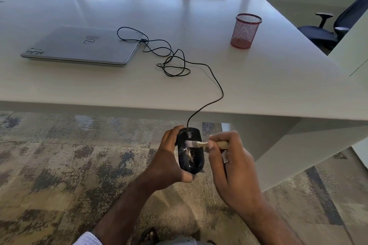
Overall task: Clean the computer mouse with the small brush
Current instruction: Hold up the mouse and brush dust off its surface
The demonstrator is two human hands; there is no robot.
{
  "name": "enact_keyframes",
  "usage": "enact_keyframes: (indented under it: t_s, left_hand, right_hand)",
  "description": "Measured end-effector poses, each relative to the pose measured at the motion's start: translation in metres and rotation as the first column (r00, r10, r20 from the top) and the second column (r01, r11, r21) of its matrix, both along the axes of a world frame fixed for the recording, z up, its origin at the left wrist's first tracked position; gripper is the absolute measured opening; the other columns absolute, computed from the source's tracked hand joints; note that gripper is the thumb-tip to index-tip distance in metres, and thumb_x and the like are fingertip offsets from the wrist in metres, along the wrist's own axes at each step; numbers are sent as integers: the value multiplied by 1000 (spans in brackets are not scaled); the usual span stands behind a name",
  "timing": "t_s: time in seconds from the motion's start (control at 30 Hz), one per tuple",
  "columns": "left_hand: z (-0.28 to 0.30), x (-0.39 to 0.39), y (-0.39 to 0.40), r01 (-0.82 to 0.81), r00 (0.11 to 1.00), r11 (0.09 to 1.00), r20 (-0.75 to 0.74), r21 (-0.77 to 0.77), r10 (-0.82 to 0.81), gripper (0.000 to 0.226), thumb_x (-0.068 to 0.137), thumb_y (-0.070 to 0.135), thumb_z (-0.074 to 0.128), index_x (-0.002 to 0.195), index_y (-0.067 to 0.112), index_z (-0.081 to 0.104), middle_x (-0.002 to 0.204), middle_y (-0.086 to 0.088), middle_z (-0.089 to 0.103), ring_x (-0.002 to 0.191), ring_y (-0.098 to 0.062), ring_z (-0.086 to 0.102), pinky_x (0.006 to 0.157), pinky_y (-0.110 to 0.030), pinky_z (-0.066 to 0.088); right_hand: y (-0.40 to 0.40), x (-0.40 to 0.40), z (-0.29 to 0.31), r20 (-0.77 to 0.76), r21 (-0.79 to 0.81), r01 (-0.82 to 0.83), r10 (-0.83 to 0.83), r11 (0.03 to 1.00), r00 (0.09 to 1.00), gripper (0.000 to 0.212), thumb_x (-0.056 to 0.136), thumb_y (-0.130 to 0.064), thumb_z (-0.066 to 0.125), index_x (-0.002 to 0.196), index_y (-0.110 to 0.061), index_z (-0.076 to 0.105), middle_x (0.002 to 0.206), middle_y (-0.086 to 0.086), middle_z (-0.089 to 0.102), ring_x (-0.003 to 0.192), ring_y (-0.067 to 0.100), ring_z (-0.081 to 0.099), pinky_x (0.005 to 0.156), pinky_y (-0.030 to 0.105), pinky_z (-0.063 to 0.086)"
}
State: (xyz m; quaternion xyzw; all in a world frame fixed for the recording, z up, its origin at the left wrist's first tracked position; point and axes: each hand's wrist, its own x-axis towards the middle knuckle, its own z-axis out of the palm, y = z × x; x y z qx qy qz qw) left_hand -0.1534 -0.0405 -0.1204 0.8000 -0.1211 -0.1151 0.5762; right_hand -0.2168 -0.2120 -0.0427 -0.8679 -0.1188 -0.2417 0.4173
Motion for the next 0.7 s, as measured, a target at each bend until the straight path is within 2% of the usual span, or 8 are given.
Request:
enact_keyframes:
  t_s: [0.07,0.13,0.2,0.3,0.43,0.57,0.63,0.7]
  left_hand:
    - [-1,1,0,-7,1000,1000,-8,-3,7,123,41,11,88,150,35,34,140,19,37,130,5,44,86,-12,52]
    - [-1,1,0,-8,1000,1000,-17,-4,8,124,41,11,88,150,36,34,139,20,36,130,5,43,84,-10,52]
    - [-1,1,0,-4,1000,1000,-15,-5,4,125,43,7,91,151,35,33,139,20,36,130,2,44,84,-14,55]
    - [1,0,0,0,1000,1000,-2,3,0,123,45,7,91,150,35,33,139,20,37,129,1,46,92,-23,57]
    - [3,1,1,-2,1000,1000,-4,20,2,124,42,13,89,151,33,33,139,19,37,127,8,44,88,-13,53]
    - [4,0,1,-5,1000,1000,-4,17,5,127,42,12,90,153,32,31,139,16,37,129,-1,46,91,-18,55]
    - [3,0,0,-2,1000,1000,3,15,1,126,44,9,91,152,32,32,139,16,38,130,-1,45,92,-18,55]
    - [2,1,1,-1,1000,1000,6,18,1,125,45,6,92,152,30,33,140,14,37,130,3,44,89,-11,51]
  right_hand:
    - [-2,2,1,24,1,44,-44,999,999,3,101,-29,47,103,-27,48,81,-25,56,65,-10,53,61,3,36]
    - [-2,2,1,2,-32,28,-28,999,1000,5,101,-31,45,102,-27,47,79,-24,55,68,-5,55,61,7,38]
    - [0,0,0,-34,-55,-27,25,998,999,6,101,-32,45,102,-27,47,79,-20,57,70,1,57,60,12,40]
    - [1,-1,0,-25,-38,-20,19,999,1000,5,102,-31,46,103,-26,48,79,-25,54,68,-4,55,60,8,36]
    - [-2,2,1,11,-34,46,-46,998,999,4,101,-30,45,102,-27,47,77,-26,51,66,-6,53,60,8,36]
    - [3,0,-1,-20,-59,-42,41,997,999,5,101,-31,46,102,-27,46,79,-16,58,70,4,58,58,18,44]
    - [2,0,0,-12,-27,-27,27,999,1000,5,102,-30,46,103,-26,48,79,-21,57,69,0,57,59,9,39]
    - [0,2,1,7,21,7,-8,1000,1000,5,102,-29,47,104,-25,49,78,-26,54,66,-6,55,59,4,36]
